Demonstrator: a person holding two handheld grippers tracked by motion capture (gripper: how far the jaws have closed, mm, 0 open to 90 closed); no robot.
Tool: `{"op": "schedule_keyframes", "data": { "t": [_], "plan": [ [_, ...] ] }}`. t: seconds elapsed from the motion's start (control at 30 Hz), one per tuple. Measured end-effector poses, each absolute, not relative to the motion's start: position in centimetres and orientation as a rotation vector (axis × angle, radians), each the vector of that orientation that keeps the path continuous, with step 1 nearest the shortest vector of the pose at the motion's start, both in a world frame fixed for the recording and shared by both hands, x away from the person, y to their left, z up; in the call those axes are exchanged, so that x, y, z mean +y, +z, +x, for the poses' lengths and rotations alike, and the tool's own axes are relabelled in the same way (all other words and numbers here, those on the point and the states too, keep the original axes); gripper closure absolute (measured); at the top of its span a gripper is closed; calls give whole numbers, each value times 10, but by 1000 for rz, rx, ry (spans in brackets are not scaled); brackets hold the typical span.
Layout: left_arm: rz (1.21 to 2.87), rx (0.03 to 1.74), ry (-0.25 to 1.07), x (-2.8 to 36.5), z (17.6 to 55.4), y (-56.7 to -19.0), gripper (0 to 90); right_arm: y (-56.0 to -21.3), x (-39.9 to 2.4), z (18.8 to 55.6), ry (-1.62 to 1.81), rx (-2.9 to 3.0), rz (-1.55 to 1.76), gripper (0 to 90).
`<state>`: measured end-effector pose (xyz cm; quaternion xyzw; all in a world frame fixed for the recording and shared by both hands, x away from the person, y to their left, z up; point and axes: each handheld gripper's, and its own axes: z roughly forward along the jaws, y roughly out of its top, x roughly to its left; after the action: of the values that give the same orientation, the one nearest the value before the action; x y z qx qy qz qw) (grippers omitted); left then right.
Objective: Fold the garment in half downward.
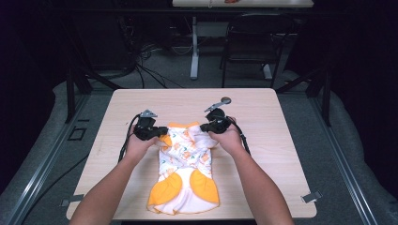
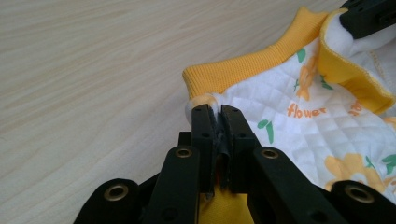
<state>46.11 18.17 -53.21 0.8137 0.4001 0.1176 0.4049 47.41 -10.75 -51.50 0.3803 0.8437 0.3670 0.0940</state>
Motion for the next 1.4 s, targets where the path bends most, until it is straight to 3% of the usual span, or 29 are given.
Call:
{"op": "schedule_keyframes", "data": {
  "t": [0.77, 1.4],
  "plan": [
    [1975, 871, 475, 186, 459, -466, 847, -446, -103, 466, 1120, 2331, 894, 874],
    [2021, 852, 451, 188, 440, -500, 845, -479, -98, 442, 1040, 2402, 794, 874]
  ]
}}
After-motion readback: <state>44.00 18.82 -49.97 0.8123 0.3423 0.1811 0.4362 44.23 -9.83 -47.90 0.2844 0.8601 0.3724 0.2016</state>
